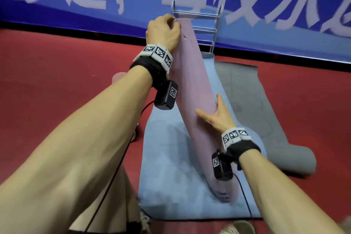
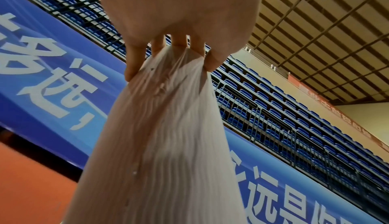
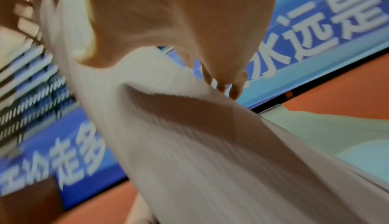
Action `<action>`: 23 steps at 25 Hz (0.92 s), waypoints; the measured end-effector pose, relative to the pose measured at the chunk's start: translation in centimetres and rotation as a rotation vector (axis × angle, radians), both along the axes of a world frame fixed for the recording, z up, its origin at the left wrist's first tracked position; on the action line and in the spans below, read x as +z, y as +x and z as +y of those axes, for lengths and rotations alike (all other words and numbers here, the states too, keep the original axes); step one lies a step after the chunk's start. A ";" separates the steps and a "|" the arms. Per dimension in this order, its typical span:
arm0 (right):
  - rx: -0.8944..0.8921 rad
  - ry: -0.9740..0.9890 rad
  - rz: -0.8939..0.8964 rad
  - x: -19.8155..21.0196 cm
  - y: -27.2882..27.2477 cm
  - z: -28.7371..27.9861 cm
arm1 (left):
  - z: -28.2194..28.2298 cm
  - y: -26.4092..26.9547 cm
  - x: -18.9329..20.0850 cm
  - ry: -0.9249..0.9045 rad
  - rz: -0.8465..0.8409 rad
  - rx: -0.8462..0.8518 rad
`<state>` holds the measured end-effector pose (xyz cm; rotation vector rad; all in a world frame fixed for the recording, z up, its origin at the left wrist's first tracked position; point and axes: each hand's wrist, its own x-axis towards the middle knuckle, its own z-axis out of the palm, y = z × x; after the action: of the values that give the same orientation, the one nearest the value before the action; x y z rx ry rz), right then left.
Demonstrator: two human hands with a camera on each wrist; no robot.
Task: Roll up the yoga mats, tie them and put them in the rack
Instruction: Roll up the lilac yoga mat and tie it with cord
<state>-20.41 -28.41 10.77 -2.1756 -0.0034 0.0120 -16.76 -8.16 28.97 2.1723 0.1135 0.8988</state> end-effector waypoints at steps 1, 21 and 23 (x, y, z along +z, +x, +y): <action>0.006 0.116 0.011 2.0 0.2 -0.3 | -0.7 -0.5 0.3 0.012 -0.015 -0.022; -0.190 0.406 -0.123 24.6 -0.9 -7.6 | -11.8 -4.1 7.8 -0.268 0.312 -0.364; -0.196 0.377 -0.150 24.6 -1.1 -8.1 | -12.4 -4.2 8.2 -0.384 0.430 -0.468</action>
<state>-21.56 -36.53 35.42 -1.7877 0.1133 -0.2451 -20.97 -20.58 37.17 1.8782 -0.0156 0.1243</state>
